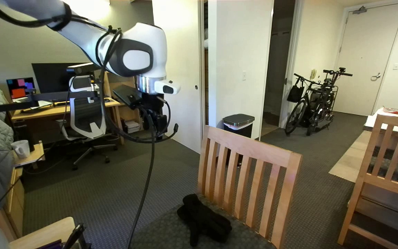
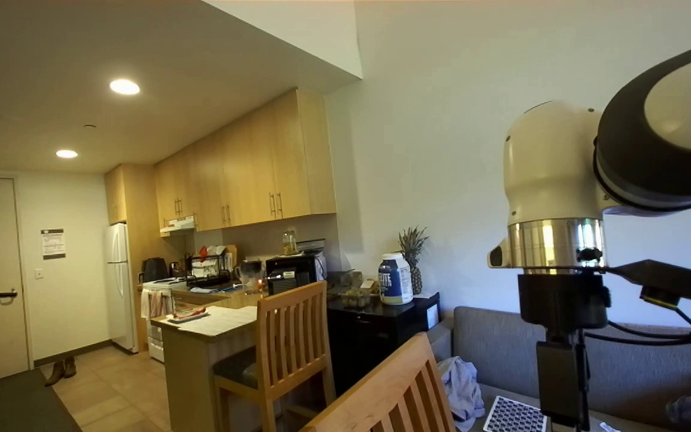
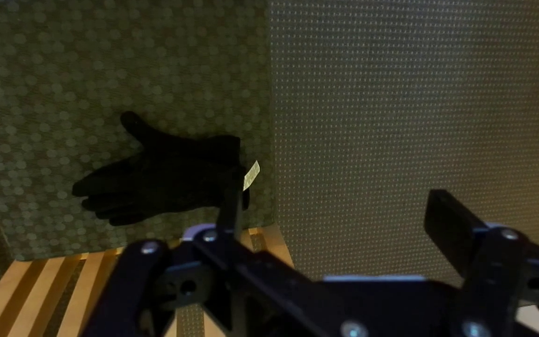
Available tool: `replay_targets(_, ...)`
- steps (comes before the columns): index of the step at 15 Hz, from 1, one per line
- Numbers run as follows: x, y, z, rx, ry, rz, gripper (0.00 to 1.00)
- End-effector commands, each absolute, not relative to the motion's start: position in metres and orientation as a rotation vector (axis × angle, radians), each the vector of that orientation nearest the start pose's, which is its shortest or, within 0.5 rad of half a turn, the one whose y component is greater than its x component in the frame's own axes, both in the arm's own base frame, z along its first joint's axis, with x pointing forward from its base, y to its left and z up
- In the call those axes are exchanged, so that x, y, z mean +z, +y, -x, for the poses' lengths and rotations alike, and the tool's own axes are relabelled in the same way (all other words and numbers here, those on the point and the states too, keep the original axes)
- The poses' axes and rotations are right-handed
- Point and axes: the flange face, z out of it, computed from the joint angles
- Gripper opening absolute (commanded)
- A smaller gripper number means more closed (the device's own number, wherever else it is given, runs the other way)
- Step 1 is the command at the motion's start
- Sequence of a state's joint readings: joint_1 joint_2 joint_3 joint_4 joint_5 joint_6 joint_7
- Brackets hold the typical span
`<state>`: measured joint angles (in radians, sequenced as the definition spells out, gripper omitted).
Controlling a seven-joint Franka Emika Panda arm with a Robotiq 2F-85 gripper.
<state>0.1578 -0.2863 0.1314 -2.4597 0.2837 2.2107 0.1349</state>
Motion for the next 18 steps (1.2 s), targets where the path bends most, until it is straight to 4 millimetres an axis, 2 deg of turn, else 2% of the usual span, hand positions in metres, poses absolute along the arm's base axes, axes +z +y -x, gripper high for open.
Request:
replay_targets(1, 0.39, 0.132, -0.436, -0.005, 0.029, 2.944, 1.0)
replay_targets(18, 0.332, 0.119, -0.471, 0.017, 0.084, 2.922, 1.0)
